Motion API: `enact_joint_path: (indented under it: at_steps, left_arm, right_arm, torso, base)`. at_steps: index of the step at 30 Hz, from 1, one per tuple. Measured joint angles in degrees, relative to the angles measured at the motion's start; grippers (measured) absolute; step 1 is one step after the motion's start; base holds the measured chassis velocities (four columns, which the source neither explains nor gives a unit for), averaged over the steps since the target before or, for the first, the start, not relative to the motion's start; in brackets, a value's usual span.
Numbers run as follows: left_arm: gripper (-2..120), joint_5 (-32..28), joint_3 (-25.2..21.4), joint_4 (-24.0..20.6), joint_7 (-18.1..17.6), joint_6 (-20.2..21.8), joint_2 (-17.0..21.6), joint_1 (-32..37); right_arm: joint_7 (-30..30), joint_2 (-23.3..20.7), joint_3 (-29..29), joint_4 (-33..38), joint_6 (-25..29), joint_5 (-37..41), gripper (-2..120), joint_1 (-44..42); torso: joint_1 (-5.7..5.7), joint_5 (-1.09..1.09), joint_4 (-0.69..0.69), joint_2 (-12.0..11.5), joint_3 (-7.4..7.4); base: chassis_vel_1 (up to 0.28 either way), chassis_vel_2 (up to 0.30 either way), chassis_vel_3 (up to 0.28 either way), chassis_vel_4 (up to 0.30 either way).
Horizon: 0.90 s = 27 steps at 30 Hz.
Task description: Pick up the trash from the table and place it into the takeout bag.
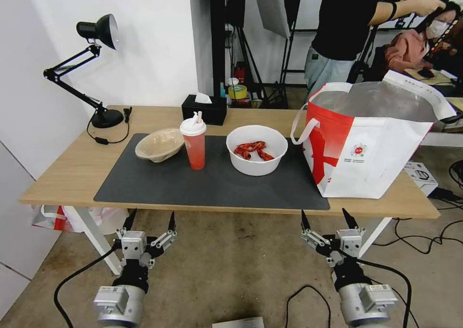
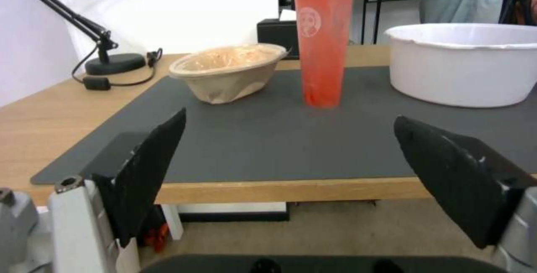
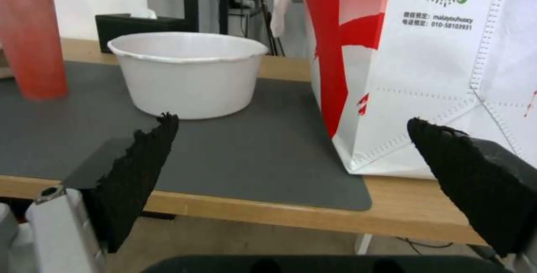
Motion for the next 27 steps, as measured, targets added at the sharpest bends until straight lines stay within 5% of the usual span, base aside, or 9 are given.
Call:
enact_joint_path:
  at_steps: [16, 27]
  left_arm:
    - [100, -0.7, 0.2, -0.1, -0.6, 0.5, 0.4, -0.2]
    - [100, -16.7, 5.6, -5.6, -14.5, 12.2, 9.7, -6.1]
  right_arm:
    - [0.8, -1.2, -0.6, 0.9, -3.1, 1.4, 100, 1.3]
    - [6.3, -8.0, -4.2, 6.8, -21.2, 10.5, 100, 8.9]
  torso:
    - [0.0, -0.01, 0.01, 0.0, 0.0]
    - [0.01, 0.0, 0.01, 0.0, 0.0]
  base:
    - [0.0, 0.0, 0.0, 0.0]
    - [0.0, 0.0, 0.0, 0.0]
